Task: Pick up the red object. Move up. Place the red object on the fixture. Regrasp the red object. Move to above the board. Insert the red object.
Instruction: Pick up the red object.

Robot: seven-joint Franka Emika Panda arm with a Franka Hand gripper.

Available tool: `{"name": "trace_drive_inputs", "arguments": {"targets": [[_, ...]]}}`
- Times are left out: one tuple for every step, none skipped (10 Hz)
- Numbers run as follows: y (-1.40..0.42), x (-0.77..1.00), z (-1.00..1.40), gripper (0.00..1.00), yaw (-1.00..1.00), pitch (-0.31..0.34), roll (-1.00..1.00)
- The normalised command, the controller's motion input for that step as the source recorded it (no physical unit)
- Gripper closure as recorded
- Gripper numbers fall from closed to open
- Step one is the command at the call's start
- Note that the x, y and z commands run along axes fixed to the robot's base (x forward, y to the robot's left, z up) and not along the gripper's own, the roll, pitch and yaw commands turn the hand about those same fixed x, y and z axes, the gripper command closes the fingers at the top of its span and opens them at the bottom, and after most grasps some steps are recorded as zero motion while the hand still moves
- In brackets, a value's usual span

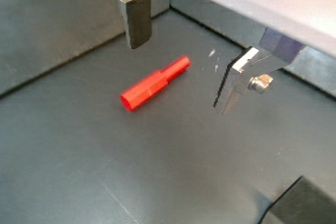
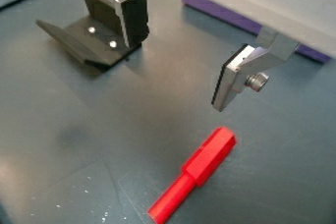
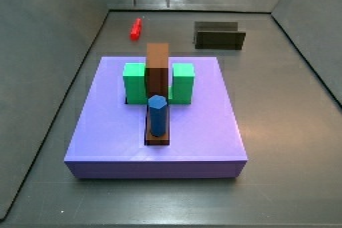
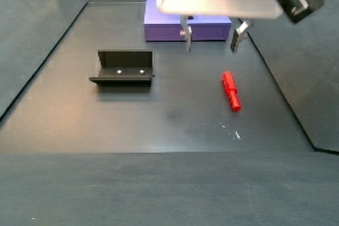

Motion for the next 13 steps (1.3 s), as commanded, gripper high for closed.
{"name": "trace_drive_inputs", "arguments": {"targets": [[0.00, 0.00, -0.65, 0.00, -0.29, -0.010, 0.01], [0.00, -0.04, -0.55, 0.00, -0.24, -0.034, 0.00], [0.00, -0.14, -0.52, 0.00, -0.19, -0.069, 0.00], [0.00, -0.15, -0.45, 0.00, -0.16, -0.051, 0.00], [0.00, -0.09, -0.36, 0.00, -0.13, -0.027, 0.01], [0.00, -0.10, -0.25, 0.00, -0.06, -0.006, 0.02], [0.00, -0.11, -0.11, 0.00, 0.00, 0.000, 0.05], [-0.01, -0.07, -0.05, 0.00, 0.00, 0.000, 0.07], [0.00, -0.11, -0.07, 0.00, 0.00, 0.000, 0.08], [0.00, -0.16, -0.11, 0.00, 0.00, 0.000, 0.08], [0.00, -0.18, -0.14, 0.00, 0.00, -0.016, 0.07], [0.00, -0.18, -0.17, 0.00, 0.00, -0.024, 0.05], [0.00, -0.18, -0.20, 0.00, 0.00, -0.034, 0.04]]}}
